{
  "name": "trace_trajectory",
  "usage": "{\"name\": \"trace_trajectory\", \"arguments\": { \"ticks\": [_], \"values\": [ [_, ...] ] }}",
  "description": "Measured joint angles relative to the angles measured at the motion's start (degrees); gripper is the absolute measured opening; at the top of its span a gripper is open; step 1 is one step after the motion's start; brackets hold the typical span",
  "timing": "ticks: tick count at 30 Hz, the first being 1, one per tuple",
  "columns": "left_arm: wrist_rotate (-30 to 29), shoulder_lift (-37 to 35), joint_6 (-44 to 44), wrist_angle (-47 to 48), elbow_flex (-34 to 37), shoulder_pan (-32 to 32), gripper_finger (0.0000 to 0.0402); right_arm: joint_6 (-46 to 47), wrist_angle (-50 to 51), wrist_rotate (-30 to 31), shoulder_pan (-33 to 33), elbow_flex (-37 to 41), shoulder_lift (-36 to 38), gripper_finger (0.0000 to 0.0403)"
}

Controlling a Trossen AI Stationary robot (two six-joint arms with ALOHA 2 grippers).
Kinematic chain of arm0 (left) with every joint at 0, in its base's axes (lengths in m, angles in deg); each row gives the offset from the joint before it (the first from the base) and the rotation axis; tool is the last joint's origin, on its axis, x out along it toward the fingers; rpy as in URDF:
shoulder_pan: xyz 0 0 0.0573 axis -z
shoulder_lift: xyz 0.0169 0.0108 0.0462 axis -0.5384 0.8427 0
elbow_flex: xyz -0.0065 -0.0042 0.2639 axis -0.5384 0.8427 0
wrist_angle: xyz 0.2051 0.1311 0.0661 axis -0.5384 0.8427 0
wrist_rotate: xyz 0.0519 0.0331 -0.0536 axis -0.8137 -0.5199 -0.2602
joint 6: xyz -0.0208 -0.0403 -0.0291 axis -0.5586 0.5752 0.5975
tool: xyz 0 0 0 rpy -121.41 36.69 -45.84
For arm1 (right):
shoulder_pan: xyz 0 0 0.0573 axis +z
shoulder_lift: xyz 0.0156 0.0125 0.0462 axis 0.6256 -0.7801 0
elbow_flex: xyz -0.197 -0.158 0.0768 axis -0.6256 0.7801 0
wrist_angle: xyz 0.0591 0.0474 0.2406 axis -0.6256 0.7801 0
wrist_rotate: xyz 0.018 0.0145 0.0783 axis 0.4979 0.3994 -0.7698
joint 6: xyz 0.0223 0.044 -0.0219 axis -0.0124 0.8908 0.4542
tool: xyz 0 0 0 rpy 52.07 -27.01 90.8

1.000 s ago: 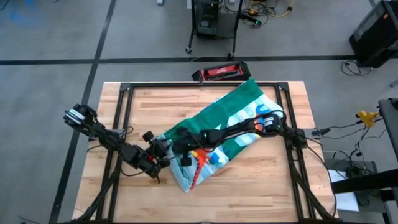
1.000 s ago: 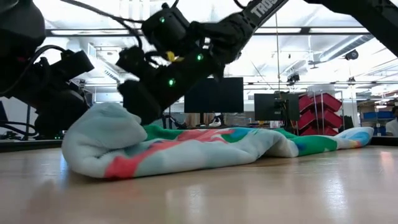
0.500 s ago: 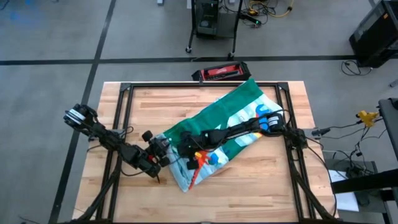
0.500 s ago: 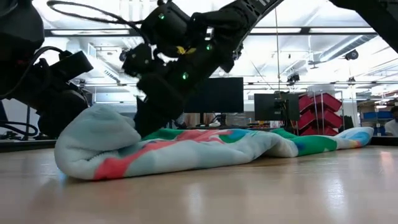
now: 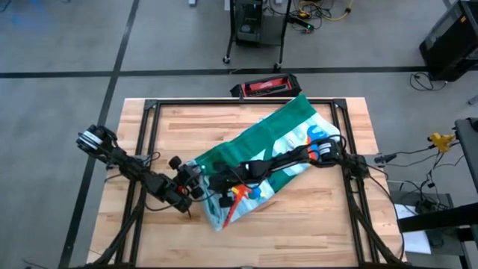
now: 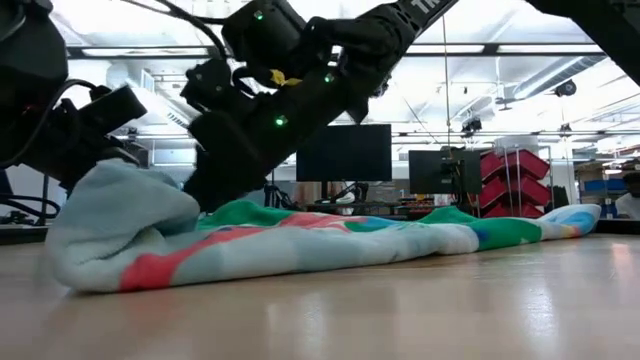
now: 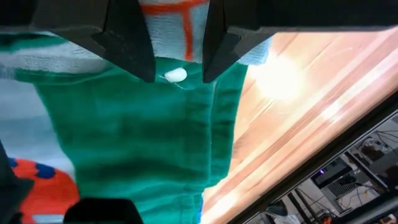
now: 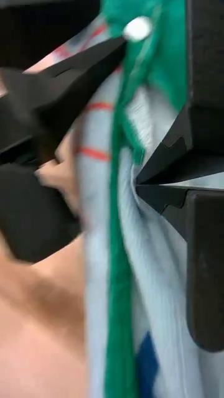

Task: Roll towel
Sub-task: Roll the multi-color dinosaur print towel

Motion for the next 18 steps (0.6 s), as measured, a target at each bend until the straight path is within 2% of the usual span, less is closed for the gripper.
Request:
{"name": "trace_trajectory", "arguments": {
  "ticks": [8,14,18],
  "values": [
    [-0.04,0.00,1.57,-0.42,0.79,-0.03,0.0119,-0.65,3.29,-0.71,1.17,0.00,3.16,0.0000],
    [-1.28,0.00,3.27,-0.42,0.85,-0.33,0.0119,-1.28,1.67,-6.74,3.51,-0.02,3.10,0.0000],
    [-1.46,0.00,4.48,-0.44,1.10,-0.33,0.0119,-1.72,2.73,-7.13,4.87,-0.02,2.64,0.0000]
  ]
}}
